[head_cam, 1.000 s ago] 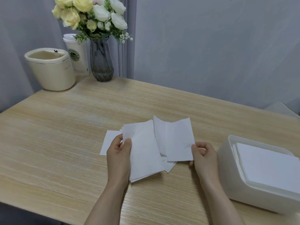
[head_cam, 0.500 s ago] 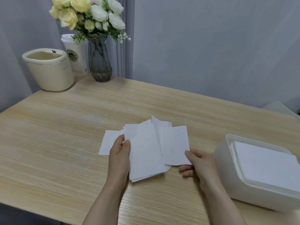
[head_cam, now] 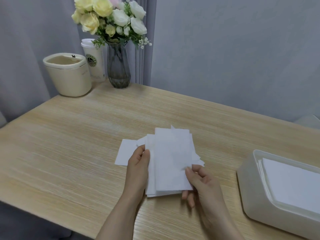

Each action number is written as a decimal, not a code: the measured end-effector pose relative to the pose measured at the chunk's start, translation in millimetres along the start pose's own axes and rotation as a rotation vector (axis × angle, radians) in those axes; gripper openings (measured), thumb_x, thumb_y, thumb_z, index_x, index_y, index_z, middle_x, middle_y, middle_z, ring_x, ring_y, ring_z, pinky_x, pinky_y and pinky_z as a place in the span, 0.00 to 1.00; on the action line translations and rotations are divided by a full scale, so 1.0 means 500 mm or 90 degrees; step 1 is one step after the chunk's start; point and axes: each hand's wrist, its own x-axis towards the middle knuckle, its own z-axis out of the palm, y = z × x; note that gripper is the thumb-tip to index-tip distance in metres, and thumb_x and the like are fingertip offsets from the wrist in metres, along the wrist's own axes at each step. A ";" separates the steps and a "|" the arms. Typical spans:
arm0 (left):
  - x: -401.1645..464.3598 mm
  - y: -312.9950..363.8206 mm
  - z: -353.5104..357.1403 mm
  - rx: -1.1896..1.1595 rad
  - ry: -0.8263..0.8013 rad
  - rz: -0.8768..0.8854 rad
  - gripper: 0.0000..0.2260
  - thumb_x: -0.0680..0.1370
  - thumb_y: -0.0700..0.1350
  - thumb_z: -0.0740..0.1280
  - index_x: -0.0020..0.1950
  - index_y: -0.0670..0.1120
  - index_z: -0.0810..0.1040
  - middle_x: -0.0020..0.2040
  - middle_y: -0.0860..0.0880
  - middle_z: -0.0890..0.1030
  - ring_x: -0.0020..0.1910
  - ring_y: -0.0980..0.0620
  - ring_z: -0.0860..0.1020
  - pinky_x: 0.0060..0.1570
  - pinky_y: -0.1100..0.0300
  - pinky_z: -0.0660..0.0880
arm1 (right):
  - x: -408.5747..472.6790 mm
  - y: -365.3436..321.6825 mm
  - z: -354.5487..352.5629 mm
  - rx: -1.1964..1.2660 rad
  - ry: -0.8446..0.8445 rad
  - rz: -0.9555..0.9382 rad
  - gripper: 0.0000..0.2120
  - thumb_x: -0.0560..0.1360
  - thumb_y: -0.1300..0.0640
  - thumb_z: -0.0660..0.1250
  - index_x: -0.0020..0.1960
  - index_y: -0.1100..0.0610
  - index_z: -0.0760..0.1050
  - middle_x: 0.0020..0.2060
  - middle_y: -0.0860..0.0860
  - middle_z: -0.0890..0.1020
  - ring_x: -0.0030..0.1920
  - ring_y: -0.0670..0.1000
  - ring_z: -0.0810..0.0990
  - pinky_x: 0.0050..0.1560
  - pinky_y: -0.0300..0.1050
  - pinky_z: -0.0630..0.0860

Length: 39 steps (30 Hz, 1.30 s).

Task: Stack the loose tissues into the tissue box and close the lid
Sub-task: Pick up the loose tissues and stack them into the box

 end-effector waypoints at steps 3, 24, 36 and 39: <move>-0.002 0.005 -0.001 -0.027 -0.006 -0.017 0.08 0.82 0.43 0.61 0.52 0.47 0.81 0.43 0.48 0.84 0.39 0.54 0.79 0.39 0.59 0.73 | -0.005 0.016 0.014 -0.030 -0.016 -0.001 0.06 0.77 0.61 0.65 0.46 0.64 0.75 0.23 0.61 0.74 0.14 0.49 0.64 0.15 0.34 0.57; -0.001 -0.006 0.002 -0.025 -0.031 0.039 0.10 0.82 0.39 0.60 0.58 0.47 0.79 0.51 0.47 0.85 0.49 0.49 0.83 0.50 0.53 0.79 | -0.020 0.028 0.023 -0.110 0.041 -0.092 0.08 0.76 0.64 0.67 0.54 0.56 0.77 0.34 0.51 0.81 0.25 0.45 0.74 0.25 0.33 0.70; -0.015 -0.008 0.021 -0.002 -0.148 0.036 0.10 0.83 0.42 0.61 0.63 0.49 0.76 0.55 0.47 0.84 0.56 0.44 0.82 0.57 0.46 0.78 | -0.031 0.025 0.048 -0.305 -0.035 -0.186 0.27 0.81 0.54 0.57 0.70 0.32 0.49 0.71 0.29 0.57 0.72 0.34 0.58 0.74 0.43 0.60; -0.010 -0.007 0.025 0.004 -0.088 0.067 0.14 0.79 0.43 0.63 0.64 0.50 0.75 0.58 0.49 0.83 0.57 0.48 0.81 0.60 0.43 0.76 | -0.037 0.015 0.042 -0.248 -0.007 -0.188 0.29 0.79 0.56 0.62 0.70 0.32 0.53 0.68 0.34 0.69 0.62 0.31 0.70 0.64 0.34 0.69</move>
